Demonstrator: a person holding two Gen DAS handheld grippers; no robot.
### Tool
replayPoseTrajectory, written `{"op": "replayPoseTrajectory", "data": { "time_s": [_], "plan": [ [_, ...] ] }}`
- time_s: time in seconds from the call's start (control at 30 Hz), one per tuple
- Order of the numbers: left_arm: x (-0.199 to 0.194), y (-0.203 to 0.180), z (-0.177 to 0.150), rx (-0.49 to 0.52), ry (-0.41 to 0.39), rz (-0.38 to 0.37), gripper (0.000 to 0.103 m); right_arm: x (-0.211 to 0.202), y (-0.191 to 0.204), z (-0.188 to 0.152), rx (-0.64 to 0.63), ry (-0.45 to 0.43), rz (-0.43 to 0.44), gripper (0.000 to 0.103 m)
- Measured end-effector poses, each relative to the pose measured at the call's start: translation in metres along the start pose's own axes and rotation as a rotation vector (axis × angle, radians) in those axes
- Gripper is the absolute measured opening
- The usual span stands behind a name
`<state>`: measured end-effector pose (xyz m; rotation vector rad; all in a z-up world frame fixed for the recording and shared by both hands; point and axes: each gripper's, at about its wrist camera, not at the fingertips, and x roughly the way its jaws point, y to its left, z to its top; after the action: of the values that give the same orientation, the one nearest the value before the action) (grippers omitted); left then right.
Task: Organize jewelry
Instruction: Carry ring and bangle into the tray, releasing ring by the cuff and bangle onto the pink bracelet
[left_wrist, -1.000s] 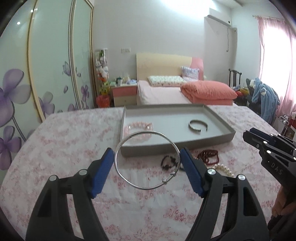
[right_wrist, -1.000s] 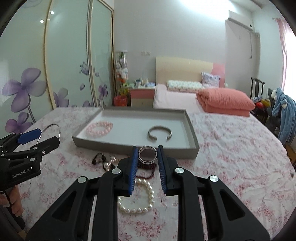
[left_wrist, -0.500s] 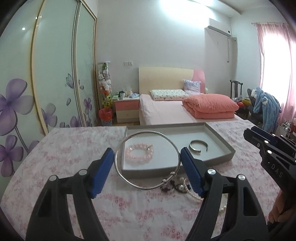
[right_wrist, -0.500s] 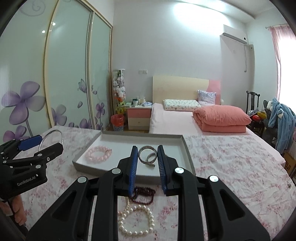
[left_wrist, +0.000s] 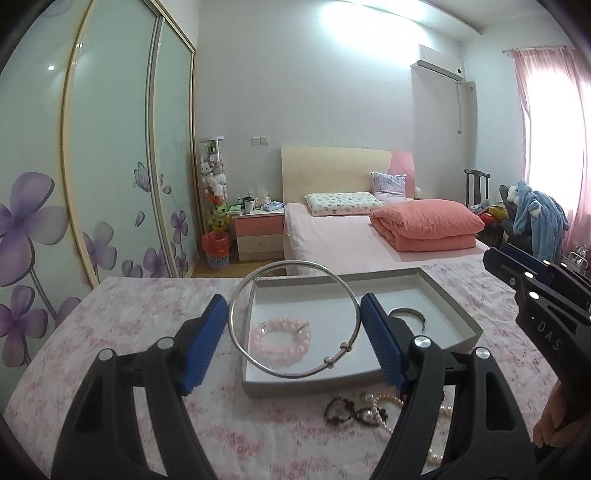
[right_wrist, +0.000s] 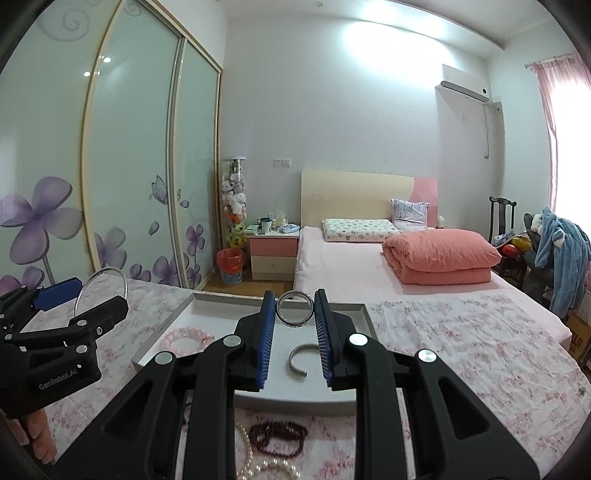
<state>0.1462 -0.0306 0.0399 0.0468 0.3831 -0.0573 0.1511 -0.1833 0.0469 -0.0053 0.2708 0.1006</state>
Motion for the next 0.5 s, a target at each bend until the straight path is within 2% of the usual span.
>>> {"op": "replayPoseTrajectory", "data": {
  "time_s": [0.3,0.5],
  "plan": [
    [0.044,-0.005,0.01,0.013,0.013,0.002,0.072,0.041,-0.002,0.004,0.009,0.01,-0.018,0.023],
    [0.082,-0.006,0.009,-0.003,0.06,0.005,0.072,0.074,-0.006,-0.001,0.039,0.062,-0.021,0.023]
  ]
}}
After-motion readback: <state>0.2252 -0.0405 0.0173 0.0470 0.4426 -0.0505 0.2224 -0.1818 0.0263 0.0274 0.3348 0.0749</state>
